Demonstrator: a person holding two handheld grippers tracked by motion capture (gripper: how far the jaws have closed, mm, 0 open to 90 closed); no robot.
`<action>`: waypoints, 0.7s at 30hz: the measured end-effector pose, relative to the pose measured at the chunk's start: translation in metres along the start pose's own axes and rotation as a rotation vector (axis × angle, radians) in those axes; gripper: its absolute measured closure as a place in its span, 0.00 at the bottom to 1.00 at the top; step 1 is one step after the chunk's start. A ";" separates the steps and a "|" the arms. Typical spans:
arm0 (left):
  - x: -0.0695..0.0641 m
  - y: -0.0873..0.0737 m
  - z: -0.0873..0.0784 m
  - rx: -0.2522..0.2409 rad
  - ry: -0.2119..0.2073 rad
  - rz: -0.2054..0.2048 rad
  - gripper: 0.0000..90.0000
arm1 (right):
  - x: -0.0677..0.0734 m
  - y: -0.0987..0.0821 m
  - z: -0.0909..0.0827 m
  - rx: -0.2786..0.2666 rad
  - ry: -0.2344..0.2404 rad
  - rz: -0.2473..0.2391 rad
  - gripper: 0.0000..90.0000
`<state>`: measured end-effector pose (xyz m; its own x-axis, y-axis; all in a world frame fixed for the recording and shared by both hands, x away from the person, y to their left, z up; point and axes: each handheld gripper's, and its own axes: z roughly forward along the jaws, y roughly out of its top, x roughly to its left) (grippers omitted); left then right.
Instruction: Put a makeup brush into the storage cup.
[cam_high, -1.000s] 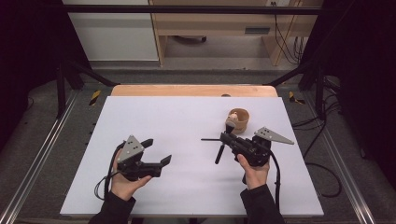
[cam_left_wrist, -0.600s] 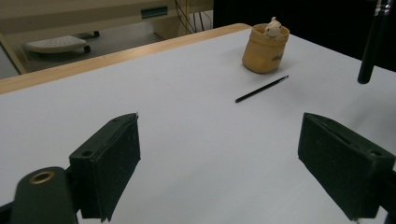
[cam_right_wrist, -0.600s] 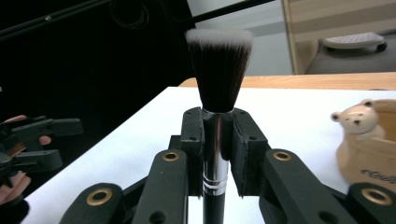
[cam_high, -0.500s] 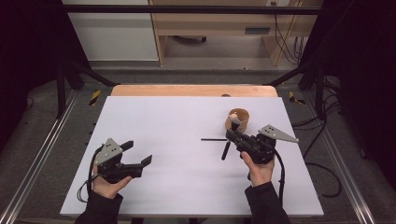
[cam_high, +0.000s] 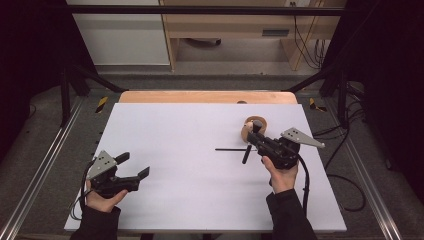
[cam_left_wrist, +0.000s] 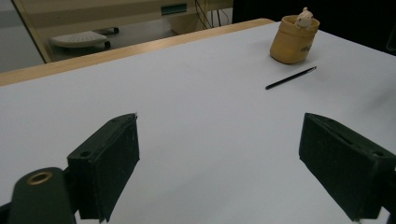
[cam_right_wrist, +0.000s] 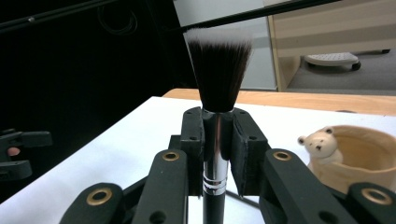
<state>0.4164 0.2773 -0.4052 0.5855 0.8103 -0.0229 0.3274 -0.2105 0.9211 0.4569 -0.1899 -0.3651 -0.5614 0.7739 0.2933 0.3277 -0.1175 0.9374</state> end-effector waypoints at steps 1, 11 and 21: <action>0.001 -0.001 0.000 0.000 0.002 -0.001 0.12 | -0.001 0.002 0.001 -0.001 -0.005 0.000 0.86; 0.002 -0.003 0.003 0.011 0.010 0.006 0.12 | -0.014 0.017 0.012 -0.005 -0.081 -0.033 0.86; 0.003 -0.003 0.003 0.008 0.017 0.006 0.12 | -0.030 0.029 0.022 -0.011 -0.152 -0.039 0.86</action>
<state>0.4193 0.2787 -0.4091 0.5746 0.8184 -0.0108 0.3301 -0.2197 0.9180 0.5004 -0.2028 -0.3514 -0.4517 0.8632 0.2256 0.2988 -0.0919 0.9499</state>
